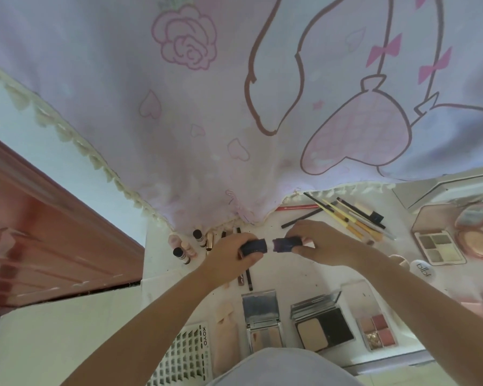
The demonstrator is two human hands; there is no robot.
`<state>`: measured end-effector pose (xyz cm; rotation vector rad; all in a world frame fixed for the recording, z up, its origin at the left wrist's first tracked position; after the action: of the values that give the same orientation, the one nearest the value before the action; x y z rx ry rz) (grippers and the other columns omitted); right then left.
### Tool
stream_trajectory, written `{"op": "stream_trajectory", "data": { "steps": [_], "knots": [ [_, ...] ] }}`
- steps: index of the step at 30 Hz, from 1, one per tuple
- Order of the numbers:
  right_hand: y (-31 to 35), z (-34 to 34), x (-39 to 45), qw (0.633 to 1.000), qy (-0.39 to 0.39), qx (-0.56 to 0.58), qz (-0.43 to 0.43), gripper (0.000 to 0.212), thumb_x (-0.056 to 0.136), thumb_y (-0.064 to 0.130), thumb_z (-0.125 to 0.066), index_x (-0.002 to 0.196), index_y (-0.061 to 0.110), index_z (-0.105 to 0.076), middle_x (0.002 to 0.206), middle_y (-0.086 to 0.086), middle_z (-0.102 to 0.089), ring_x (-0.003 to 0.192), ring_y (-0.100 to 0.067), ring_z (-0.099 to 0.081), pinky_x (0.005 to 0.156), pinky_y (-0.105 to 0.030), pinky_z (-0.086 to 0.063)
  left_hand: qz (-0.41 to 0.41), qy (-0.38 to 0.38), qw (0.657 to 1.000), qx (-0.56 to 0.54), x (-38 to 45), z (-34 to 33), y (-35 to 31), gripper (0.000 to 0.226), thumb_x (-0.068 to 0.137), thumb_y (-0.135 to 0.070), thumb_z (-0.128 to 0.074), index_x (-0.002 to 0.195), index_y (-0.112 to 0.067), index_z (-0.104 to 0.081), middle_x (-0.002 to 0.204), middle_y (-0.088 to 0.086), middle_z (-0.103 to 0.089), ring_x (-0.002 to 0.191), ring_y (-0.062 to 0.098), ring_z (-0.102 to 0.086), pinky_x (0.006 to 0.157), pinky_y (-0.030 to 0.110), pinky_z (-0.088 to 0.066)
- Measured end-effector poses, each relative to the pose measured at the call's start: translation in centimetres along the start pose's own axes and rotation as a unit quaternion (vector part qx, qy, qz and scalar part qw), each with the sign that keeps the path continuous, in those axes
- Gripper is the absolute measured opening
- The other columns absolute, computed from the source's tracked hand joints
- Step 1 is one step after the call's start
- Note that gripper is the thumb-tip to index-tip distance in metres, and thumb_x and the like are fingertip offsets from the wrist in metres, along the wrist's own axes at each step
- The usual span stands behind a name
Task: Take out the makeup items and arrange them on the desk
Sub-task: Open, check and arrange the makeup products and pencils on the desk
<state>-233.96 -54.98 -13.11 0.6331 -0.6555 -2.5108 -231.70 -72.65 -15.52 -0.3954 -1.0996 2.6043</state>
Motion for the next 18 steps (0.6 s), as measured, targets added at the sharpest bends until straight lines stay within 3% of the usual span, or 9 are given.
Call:
{"op": "stream_trajectory", "data": {
  "steps": [5, 7, 9, 13, 16, 18],
  "knots": [
    [1.4, -1.0, 0.7, 1.000, 0.004, 0.006, 0.003, 0.024, 0.088, 0.014, -0.056, 0.110, 0.007, -0.060, 0.107, -0.010, -0.063, 0.098, -0.022, -0.057, 0.089, -0.030, -0.045, 0.039, 0.030, 0.998, -0.036, -0.8, -0.3, 0.7, 0.014, 0.084, -0.005, -0.058, 0.097, -0.010, -0.055, 0.072, -0.011, -0.050, 0.055, -0.003, -0.048, 0.054, 0.005, -0.038],
    [1.7, -1.5, 1.0, 0.999, -0.016, 0.042, -0.017, 0.021, 0.085, 0.013, -0.060, 0.105, 0.007, -0.060, 0.105, -0.010, -0.065, 0.093, -0.020, -0.059, 0.082, -0.021, -0.048, 0.070, 0.036, 0.995, -0.064, -1.2, -0.5, 1.1, 0.020, 0.081, 0.001, -0.057, 0.090, -0.014, -0.047, 0.070, -0.010, -0.049, 0.049, -0.001, -0.049, 0.048, 0.005, -0.038],
    [1.7, -2.0, 1.4, 0.997, -0.031, 0.067, -0.028, 0.022, 0.084, 0.011, -0.061, 0.106, 0.007, -0.061, 0.106, -0.009, -0.065, 0.086, -0.014, -0.057, 0.071, -0.005, -0.040, 0.092, 0.029, 0.991, -0.089, -1.5, -0.7, 1.7, 0.023, 0.081, 0.003, -0.055, 0.089, -0.016, -0.044, 0.071, -0.007, -0.049, 0.052, 0.001, -0.048, 0.048, 0.006, -0.038],
    [1.8, -2.9, 1.7, 0.993, -0.047, 0.096, -0.039, 0.025, 0.084, 0.006, -0.060, 0.109, 0.005, -0.061, 0.109, -0.007, -0.063, 0.083, -0.007, -0.052, 0.063, 0.007, -0.035, 0.112, 0.001, 0.985, -0.131, -2.1, -1.0, 2.5, 0.018, 0.083, -0.008, -0.063, 0.094, -0.016, -0.051, 0.068, -0.009, -0.053, 0.045, -0.007, -0.051, 0.047, 0.004, -0.038],
    [1.8, -3.5, 1.9, 0.991, -0.054, 0.117, -0.040, 0.026, 0.082, 0.002, -0.061, 0.109, 0.003, -0.061, 0.111, -0.010, -0.063, 0.087, -0.012, -0.059, 0.065, 0.007, -0.036, 0.129, -0.038, 0.977, -0.165, -2.3, -0.9, 3.1, 0.017, 0.082, -0.008, -0.066, 0.099, -0.009, -0.061, 0.068, -0.009, -0.054, 0.045, -0.009, -0.052, 0.047, 0.003, -0.039],
    [2.0, -3.9, 2.2, 0.990, -0.046, 0.129, -0.032, 0.027, 0.082, 0.000, -0.061, 0.109, 0.002, -0.060, 0.111, -0.011, -0.063, 0.081, -0.006, -0.057, 0.065, 0.007, -0.035, 0.134, -0.049, 0.976, -0.164, -2.5, -0.8, 3.4, 0.019, 0.083, -0.007, -0.065, 0.102, -0.008, -0.064, 0.067, -0.010, -0.055, 0.047, -0.010, -0.052, 0.048, 0.004, -0.039]
  ]
}}
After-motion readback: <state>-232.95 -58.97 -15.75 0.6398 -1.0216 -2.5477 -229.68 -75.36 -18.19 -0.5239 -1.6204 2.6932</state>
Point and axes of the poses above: each hand's wrist, its own x-axis towards the middle knuckle, its own z-axis out of the back of the hand, y = z × x, the point moved 3 cm from there along x, towards the middle knuckle
